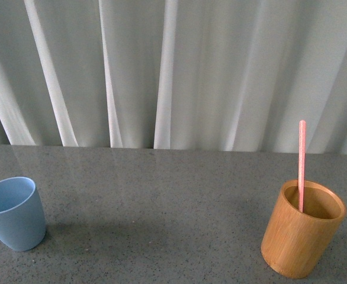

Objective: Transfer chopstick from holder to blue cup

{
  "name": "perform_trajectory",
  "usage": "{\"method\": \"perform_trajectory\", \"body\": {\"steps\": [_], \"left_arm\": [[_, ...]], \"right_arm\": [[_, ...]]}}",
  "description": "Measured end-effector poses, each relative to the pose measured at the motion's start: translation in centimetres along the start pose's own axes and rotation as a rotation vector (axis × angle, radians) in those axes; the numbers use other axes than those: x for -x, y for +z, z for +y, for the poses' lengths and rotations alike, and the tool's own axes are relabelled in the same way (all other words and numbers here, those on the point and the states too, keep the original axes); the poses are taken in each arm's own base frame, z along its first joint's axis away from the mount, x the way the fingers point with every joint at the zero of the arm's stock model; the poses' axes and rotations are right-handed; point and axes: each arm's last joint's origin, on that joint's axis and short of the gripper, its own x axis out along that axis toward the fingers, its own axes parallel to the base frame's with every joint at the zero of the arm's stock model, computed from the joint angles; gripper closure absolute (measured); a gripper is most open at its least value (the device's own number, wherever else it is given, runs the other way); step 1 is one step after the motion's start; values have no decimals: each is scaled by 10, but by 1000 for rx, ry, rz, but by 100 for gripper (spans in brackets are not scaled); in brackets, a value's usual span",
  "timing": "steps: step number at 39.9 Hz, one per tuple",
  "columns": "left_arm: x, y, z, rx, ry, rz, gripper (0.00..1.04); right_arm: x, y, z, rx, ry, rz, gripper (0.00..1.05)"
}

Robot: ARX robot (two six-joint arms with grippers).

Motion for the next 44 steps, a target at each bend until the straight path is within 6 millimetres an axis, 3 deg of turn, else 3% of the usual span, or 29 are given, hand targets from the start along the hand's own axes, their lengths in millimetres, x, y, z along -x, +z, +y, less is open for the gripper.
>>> {"method": "perform_trajectory", "body": {"steps": [4, 7, 13, 27, 32, 44], "left_arm": [[-25, 20, -9, -47, -64, 205, 7], [-48, 36, -11, -68, -20, 259, 7], [-85, 50, -16, -106, 2, 335, 7], [-162, 47, -4, -164, 141, 439, 7], [-180, 49, 2, -166, 168, 454, 7], [-198, 52, 9, -173, 188, 456, 7]], "right_arm": [[0, 0, 0, 0, 1, 0, 10], [0, 0, 0, 0, 0, 0, 10], [0, 0, 0, 0, 1, 0, 10], [0, 0, 0, 0, 0, 0, 10], [0, 0, 0, 0, 0, 0, 10], [0, 0, 0, 0, 0, 0, 10]]}}
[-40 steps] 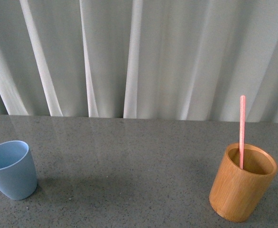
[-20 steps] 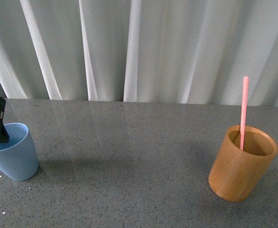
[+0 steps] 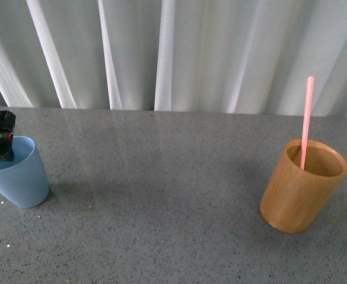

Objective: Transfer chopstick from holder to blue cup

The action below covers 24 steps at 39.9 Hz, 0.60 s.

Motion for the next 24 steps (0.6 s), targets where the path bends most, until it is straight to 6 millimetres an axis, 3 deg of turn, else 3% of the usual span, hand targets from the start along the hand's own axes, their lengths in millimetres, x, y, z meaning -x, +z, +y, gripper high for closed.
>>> {"method": "perform_trajectory", "body": {"steps": [17, 24], "left_arm": [[-24, 3, 4, -20, 60, 31, 8], [-33, 7, 2, -29, 43, 60, 40]], "right_arm": [[0, 0, 0, 0, 0, 0, 10], [0, 0, 0, 0, 0, 0, 10]]}}
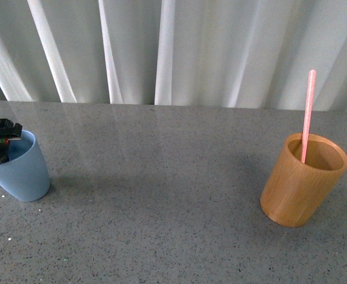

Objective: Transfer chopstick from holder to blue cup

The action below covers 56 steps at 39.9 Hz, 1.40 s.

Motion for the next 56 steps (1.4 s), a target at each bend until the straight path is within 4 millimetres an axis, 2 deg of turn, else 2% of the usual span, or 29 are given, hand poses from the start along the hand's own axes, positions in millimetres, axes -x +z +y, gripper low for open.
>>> {"method": "perform_trajectory", "body": {"steps": [3, 13, 15, 16, 23, 26, 29, 31, 34, 36, 39, 45, 56], "left_arm": [[-2, 1, -3, -8, -9, 8, 56], [0, 0, -14, -31, -33, 17, 90], [0, 0, -18, -40, -38, 21, 100], [0, 0, -19, -42, -42, 20, 102], [12, 0, -23, -57, -69, 29, 101], [27, 5, -25, -67, -88, 8, 101], [52, 11, -34, -98, -127, -38, 101], [67, 13, -42, -123, -155, -63, 101], [89, 11, -66, -182, -208, -105, 101], [97, 9, -80, -212, -235, -118, 101], [107, -2, -111, -273, -294, -127, 101], [105, -24, -156, -364, -340, -113, 101], [75, -52, -194, -434, -330, -35, 101]], "right_arm": [[0, 0, 0, 0, 0, 0, 10], [0, 0, 0, 0, 0, 0, 10], [0, 0, 0, 0, 0, 0, 10], [0, 0, 0, 0, 0, 0, 10], [0, 0, 0, 0, 0, 0, 10], [0, 0, 0, 0, 0, 0, 10], [0, 0, 0, 0, 0, 0, 10], [0, 0, 0, 0, 0, 0, 10], [0, 0, 0, 0, 0, 0, 10], [0, 0, 0, 0, 0, 0, 10], [0, 0, 0, 0, 0, 0, 10], [0, 0, 0, 0, 0, 0, 10], [0, 0, 0, 0, 0, 0, 10]]}}
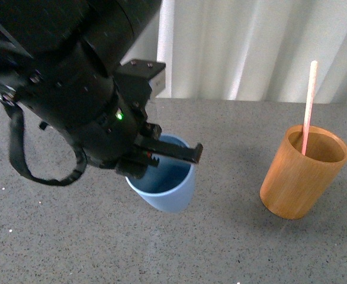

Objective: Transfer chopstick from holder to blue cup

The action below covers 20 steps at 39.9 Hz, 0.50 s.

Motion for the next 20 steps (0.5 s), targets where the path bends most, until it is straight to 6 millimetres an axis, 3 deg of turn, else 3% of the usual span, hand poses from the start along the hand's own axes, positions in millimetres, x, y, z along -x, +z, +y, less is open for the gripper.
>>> {"method": "perform_trajectory", "body": {"steps": [7, 17, 20], "left_arm": [[-29, -9, -15, -16, 26, 49, 101], [-35, -2, -21, -1, 16, 39, 101], [-35, -3, -21, 20, -3, 47, 90]], "right_arm": [[0, 0, 0, 0, 0, 0, 10], [0, 0, 0, 0, 0, 0, 10], [0, 0, 0, 0, 0, 0, 10]]}}
